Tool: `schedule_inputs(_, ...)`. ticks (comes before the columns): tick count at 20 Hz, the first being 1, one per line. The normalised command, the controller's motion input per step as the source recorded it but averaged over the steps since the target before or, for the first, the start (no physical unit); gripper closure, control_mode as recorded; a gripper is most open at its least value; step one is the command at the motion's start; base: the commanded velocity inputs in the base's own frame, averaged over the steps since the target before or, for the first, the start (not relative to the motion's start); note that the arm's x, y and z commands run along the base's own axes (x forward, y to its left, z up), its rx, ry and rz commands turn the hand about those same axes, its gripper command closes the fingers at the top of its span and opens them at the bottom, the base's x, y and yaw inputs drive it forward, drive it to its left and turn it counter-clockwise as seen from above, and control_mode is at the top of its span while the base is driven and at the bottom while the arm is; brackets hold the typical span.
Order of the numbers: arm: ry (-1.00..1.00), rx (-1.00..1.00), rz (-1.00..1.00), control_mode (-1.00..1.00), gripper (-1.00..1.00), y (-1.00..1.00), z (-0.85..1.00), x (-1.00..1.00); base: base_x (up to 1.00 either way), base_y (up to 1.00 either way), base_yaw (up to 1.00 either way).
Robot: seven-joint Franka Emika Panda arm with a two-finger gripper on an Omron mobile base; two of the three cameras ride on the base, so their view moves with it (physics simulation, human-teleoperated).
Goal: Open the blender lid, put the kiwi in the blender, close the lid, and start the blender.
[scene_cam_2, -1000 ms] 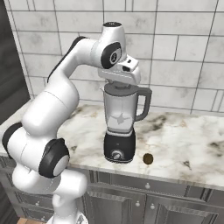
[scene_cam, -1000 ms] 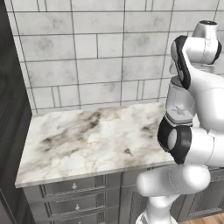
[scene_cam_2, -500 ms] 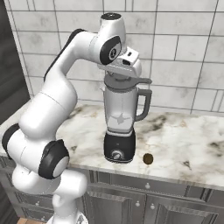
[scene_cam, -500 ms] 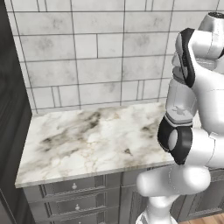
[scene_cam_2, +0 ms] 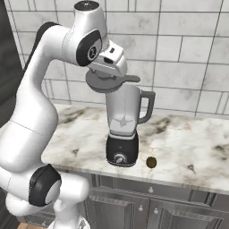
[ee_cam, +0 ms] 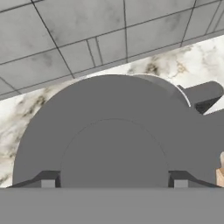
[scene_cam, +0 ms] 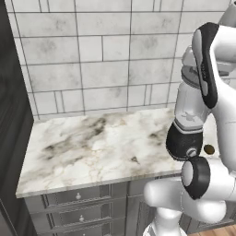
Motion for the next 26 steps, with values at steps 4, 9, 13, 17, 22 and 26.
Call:
schedule_inputs(4, 0.03, 0.0, 0.0, -1.0, 1.0, 1.0, -0.06, -0.31, 0.0, 0.0, 0.0)
schedule_inputs(9, 0.13, 0.0, 0.0, -1.0, 1.0, 1.0, -0.41, -0.03, 0.0, 0.0, 0.0)
schedule_inputs(13, 0.28, 0.0, 0.0, -1.0, 1.0, 1.0, -0.69, 0.09, 0.0, 0.0, 0.0)
schedule_inputs(17, 0.31, 0.06, 0.06, -1.0, 1.0, 0.86, -0.9, 0.11, 0.0, 0.0, 0.0)
schedule_inputs(22, 0.26, 0.02, 0.03, -1.0, 1.0, 0.64, -1.0, 0.27, 0.0, 0.0, 0.0)
schedule_inputs(26, 0.13, -0.01, 0.0, -1.0, 1.0, 0.12, -1.0, 0.56, 0.0, 0.0, 0.0)
